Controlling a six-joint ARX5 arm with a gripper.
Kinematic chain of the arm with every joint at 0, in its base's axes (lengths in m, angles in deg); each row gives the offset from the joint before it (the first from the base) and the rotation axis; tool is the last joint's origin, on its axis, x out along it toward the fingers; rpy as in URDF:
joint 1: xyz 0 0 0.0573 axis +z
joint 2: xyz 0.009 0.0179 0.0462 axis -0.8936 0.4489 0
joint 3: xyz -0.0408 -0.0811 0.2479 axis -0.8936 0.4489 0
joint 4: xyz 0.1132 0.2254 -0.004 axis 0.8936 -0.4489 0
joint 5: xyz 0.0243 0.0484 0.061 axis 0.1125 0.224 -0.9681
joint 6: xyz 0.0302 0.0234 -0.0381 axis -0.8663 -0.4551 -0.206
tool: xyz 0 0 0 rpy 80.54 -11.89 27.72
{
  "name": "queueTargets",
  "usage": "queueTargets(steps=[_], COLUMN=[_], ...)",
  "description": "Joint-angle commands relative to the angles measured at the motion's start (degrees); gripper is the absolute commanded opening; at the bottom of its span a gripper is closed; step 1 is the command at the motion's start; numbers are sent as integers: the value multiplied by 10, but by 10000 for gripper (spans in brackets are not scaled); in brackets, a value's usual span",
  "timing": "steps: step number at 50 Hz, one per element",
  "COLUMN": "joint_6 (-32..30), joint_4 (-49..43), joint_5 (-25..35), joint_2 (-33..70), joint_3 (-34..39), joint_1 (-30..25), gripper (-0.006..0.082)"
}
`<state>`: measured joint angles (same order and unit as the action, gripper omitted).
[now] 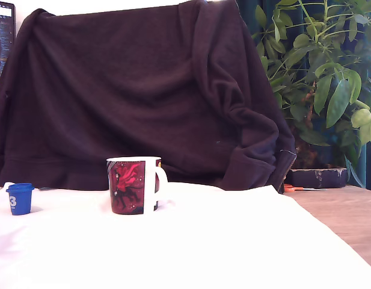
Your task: Pick the blue coffee capsule and place it inside the red coffee cup
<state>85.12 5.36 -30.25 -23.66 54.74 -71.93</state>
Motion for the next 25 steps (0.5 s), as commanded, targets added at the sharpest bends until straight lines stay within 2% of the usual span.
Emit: queueTargets(steps=[1, 7, 25], joint_6=[-16, -42, -60], joint_4=[46, 94, 216], joint_5=[-3, -3, -2], joint_2=[26, 93, 306], joint_3=[-2, -9, -55], joint_1=[-2, -2, -2], gripper=[676, 676, 675])
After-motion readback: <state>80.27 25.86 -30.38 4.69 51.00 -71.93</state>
